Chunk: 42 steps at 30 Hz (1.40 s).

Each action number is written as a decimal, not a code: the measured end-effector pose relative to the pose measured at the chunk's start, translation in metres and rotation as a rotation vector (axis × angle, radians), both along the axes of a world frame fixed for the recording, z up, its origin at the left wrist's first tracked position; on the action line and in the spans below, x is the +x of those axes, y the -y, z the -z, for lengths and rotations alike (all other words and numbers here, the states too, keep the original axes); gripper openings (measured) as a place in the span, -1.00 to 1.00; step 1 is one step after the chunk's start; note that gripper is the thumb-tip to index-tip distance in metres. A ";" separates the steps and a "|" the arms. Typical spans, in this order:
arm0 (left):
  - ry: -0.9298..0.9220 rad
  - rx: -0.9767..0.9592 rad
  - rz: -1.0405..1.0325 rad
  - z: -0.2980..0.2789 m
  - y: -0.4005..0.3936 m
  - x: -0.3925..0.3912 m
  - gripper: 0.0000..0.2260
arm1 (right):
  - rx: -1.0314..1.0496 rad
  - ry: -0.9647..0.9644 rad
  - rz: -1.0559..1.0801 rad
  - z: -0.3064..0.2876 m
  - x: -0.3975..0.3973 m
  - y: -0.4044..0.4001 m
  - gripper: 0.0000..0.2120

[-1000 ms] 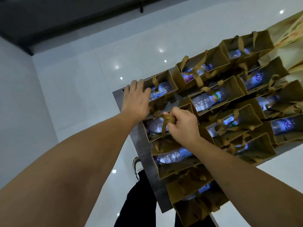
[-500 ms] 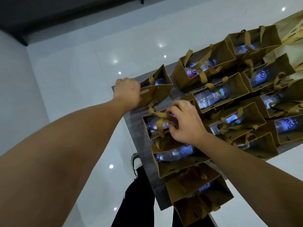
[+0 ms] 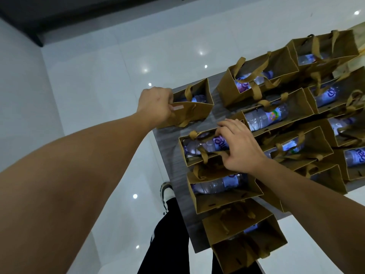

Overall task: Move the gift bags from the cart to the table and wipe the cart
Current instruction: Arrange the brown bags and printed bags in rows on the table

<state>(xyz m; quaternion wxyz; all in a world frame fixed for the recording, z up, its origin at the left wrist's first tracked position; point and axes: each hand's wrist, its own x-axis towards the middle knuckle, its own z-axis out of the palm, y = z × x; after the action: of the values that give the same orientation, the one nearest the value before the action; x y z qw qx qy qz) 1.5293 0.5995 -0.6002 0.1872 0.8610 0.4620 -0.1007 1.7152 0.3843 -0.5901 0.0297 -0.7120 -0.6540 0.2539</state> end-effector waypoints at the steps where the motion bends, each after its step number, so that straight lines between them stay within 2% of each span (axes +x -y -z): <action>1: 0.022 0.007 -0.005 -0.001 0.003 0.000 -0.86 | -0.004 -0.005 -0.016 0.000 0.002 0.002 -0.37; 4: -0.036 0.054 0.068 0.002 0.010 0.003 -0.67 | -0.050 0.012 -0.066 0.001 0.006 0.004 -0.13; 6: -0.126 0.087 0.129 0.007 0.015 0.006 -0.67 | -0.052 0.091 -0.080 0.003 0.006 0.003 -0.12; 9: -0.201 0.099 0.152 0.007 0.020 0.007 -0.85 | 0.014 0.192 -0.077 0.008 0.000 0.002 -0.32; 12: -0.207 0.103 0.109 0.004 0.026 0.001 -0.93 | 0.017 0.225 -0.091 0.015 -0.003 0.000 -0.50; 20: -0.243 0.112 0.048 0.009 0.027 -0.029 -0.90 | -0.027 0.291 -0.159 0.028 -0.001 -0.018 -0.91; 27: -0.236 0.131 0.048 0.011 0.029 -0.042 -0.93 | 0.074 0.258 -0.140 0.023 -0.001 -0.016 -0.96; 29: -0.241 0.130 0.045 0.011 0.031 -0.046 -0.92 | 0.108 0.229 -0.171 0.007 -0.001 -0.017 -0.96; 32: -0.271 0.139 0.095 0.011 0.035 -0.048 -0.85 | 0.058 0.198 -0.201 -0.034 0.003 -0.024 -0.80; 37: -0.210 0.068 0.073 0.004 0.050 -0.045 -0.95 | 0.071 0.202 -0.151 -0.119 0.016 -0.058 -0.86; 39: -0.177 0.047 0.057 0.001 0.059 -0.045 -0.93 | 0.115 0.189 -0.090 -0.146 0.023 -0.075 -0.87; 42: -0.224 -0.025 0.091 -0.003 0.078 -0.039 -0.91 | 0.219 0.157 -0.016 -0.168 0.028 -0.104 -0.88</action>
<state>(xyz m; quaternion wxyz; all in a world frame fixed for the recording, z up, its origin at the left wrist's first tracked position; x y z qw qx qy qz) 1.4905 0.5217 -0.5968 0.1404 0.8621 0.4391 -0.2104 1.7435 0.4886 -0.4220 0.0539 -0.7170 -0.6837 0.1246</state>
